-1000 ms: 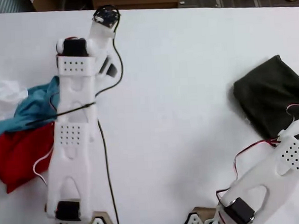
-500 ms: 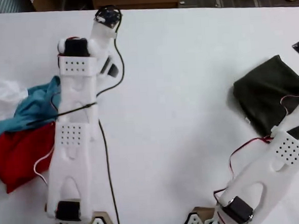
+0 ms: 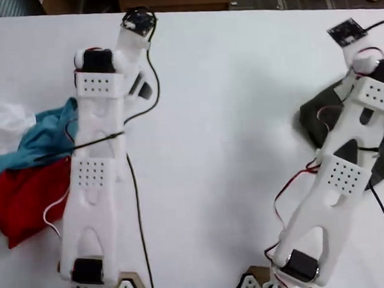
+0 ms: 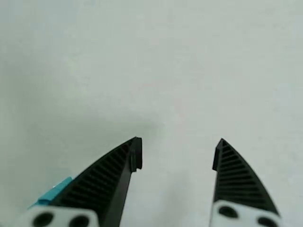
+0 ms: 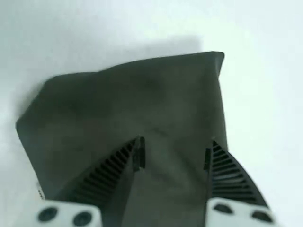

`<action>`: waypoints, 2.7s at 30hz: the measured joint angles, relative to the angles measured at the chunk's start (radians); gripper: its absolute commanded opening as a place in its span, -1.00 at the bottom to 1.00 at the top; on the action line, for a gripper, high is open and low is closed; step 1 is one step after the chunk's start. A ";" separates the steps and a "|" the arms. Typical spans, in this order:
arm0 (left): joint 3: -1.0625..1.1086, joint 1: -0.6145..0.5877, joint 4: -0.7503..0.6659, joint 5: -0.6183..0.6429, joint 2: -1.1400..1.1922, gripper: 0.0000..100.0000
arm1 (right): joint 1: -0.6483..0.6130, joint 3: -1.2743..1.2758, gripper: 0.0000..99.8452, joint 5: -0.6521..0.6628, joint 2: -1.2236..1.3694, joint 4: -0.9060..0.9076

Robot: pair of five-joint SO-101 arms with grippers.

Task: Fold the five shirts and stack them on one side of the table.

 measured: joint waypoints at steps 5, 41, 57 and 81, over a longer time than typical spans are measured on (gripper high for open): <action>0.000 0.000 0.000 0.000 0.000 -0.47 | -0.012 0.215 -0.58 -0.075 -0.121 0.002; 0.000 0.040 0.000 0.000 0.000 -0.47 | -0.143 1.155 -0.58 -0.137 -0.457 -0.428; 0.000 0.040 0.000 0.000 0.000 -0.47 | -0.135 1.036 -0.96 -0.075 -0.347 -0.535; 0.000 0.040 0.000 0.000 0.000 -0.47 | -0.173 0.772 -0.45 -0.164 -0.173 -0.621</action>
